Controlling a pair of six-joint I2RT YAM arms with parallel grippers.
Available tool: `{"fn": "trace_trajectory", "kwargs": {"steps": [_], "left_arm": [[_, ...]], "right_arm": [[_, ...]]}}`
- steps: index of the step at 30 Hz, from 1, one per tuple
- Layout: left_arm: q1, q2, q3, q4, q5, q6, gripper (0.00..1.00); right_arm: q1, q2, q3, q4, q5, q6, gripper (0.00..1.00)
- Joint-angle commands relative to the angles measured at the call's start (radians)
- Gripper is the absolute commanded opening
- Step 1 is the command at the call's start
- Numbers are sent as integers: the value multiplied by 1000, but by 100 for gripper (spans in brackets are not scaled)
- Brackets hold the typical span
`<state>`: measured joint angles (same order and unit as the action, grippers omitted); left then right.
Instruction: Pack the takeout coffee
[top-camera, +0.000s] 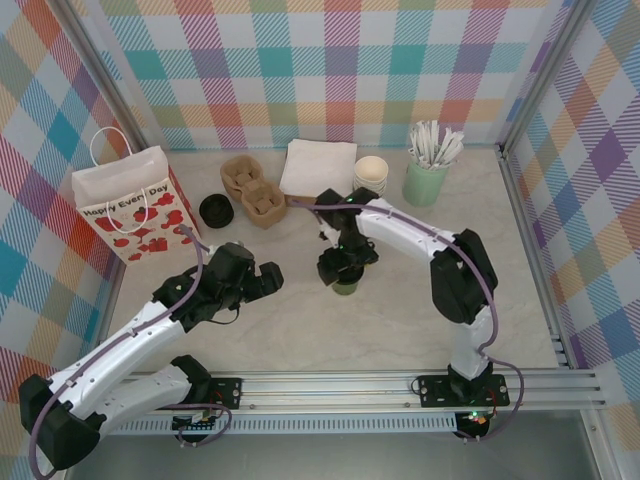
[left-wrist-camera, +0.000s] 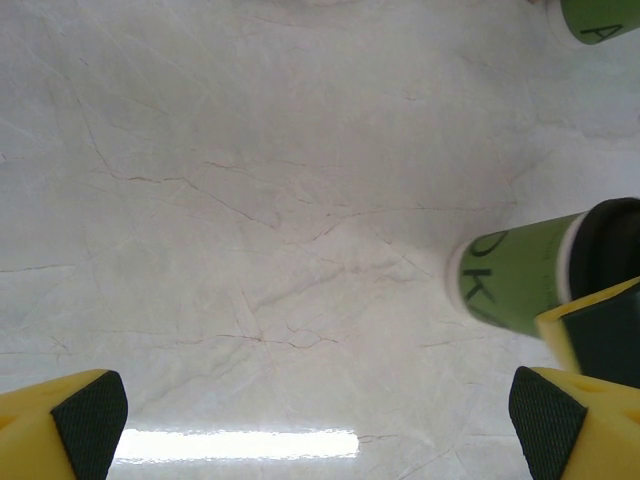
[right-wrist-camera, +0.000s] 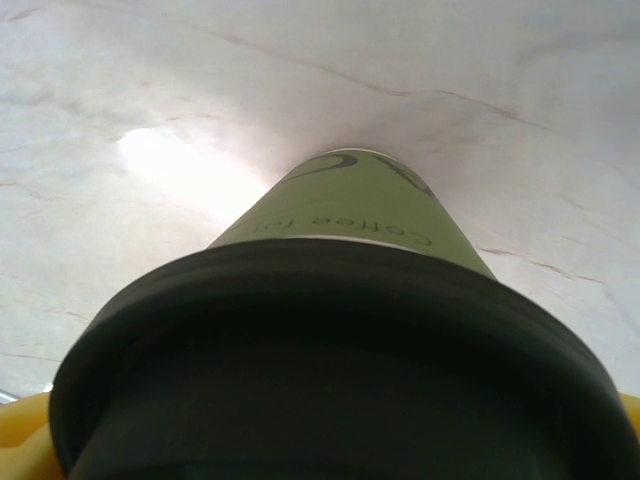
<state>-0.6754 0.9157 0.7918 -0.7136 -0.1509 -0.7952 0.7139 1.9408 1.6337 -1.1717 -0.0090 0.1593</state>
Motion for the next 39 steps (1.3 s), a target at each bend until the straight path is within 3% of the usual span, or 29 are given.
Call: {"fn": "trace_trajectory", "kwargs": {"steps": [1,9,17,22,27,33,39], "left_arm": [[13,10,43,-24,-23,17,100],[15,11,45,-31,-26,22,100],[15,-3,43,-46,-33,23,100],[14,-8,38,-50,-36,22,100],[16,-9,44,-50,-35,22,100],[38,-12,80,-68,-43,40,100],[138,11,186,-120,8,139,100]], "right_arm": [[-96,-68,-24,-22,0,-28,84],[-334,-69,-18,9,2,-73,84],[-449,14,20,20,9,-93,85],[-472,30,21,15,19,-98,88],[-475,-3,8,24,24,-92,100],[-476,-63,-6,11,6,-77,100],[-475,-172,-77,19,-1,-44,100]]}}
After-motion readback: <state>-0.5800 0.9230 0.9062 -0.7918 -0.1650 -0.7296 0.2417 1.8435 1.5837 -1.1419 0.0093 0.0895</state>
